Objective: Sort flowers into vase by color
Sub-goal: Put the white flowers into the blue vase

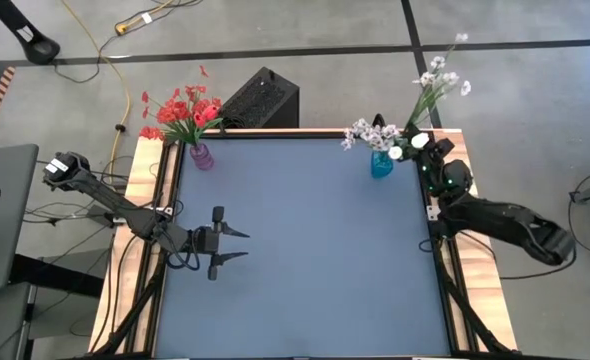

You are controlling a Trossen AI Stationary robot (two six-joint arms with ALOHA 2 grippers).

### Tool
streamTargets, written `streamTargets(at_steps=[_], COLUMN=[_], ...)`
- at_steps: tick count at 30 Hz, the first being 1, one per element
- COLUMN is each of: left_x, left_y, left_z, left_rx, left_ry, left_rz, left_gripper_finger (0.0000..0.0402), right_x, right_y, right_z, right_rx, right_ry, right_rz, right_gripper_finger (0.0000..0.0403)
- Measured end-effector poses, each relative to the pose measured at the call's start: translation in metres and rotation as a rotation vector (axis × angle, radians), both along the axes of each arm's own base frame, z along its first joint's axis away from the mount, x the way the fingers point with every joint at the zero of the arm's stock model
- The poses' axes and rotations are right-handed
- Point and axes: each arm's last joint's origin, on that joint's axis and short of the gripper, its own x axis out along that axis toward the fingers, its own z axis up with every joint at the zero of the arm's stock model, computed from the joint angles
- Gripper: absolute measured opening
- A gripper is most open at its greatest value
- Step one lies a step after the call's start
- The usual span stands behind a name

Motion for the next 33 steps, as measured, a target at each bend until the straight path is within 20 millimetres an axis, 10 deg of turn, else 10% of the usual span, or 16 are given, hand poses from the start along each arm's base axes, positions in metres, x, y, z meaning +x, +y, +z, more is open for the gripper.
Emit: streamTargets(at_steps=[33], left_x=[0.000], left_y=[0.000], left_z=[0.000], left_rx=[-0.015], left_ry=[0.000], left_rz=[0.003], left_gripper_finger=[0.0190], right_x=[0.025], right_y=[-0.005], right_z=[-0.022], right_rx=[-0.013], right_ry=[0.252], right_rz=[-0.003], right_gripper_finger=[0.0023])
